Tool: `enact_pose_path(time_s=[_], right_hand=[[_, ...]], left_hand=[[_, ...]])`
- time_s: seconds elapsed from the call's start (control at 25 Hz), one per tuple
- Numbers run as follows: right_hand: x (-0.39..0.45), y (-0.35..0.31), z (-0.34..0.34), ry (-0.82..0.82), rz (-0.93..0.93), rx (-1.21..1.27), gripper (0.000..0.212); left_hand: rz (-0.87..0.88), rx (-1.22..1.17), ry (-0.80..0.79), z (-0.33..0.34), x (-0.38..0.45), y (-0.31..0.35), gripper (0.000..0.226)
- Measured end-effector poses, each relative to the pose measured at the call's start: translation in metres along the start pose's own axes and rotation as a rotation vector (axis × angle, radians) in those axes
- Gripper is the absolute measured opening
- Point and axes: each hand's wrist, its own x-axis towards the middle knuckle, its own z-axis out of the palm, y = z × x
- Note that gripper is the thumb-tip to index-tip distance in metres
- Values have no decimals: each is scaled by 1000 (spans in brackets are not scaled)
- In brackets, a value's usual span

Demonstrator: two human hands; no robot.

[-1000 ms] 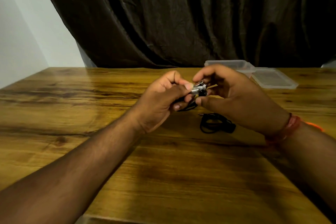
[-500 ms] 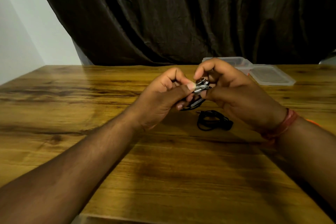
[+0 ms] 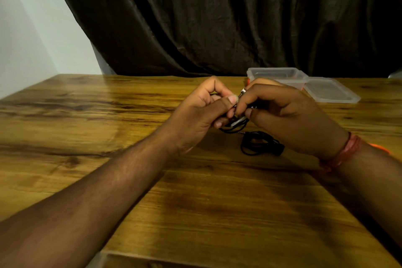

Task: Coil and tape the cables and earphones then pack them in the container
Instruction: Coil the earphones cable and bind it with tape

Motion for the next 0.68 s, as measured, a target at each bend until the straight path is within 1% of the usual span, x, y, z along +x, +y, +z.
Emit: enact_pose_path(time_s=[0.12,0.2,0.32,0.4,0.48,0.6,0.68], right_hand=[[-2,0,0,-5,-22,-51,7],[-2,0,3,22,-15,-61,10],[0,2,7,64,-5,-84,7],[0,3,10,88,30,-50,11],[0,5,13,121,104,75,21],[2,4,17,155,241,370,39],[2,3,18,133,306,519,42]], left_hand=[[-11,-5,-10,-1,0,0,3],[-9,-5,-17,-1,0,-1,4],[9,-2,-1,-2,1,-2,5],[24,16,11,-1,1,-2,5],[51,21,1,-1,2,-2,6],[77,44,-16,1,1,-2,8],[72,45,-2,3,0,-1,8]])
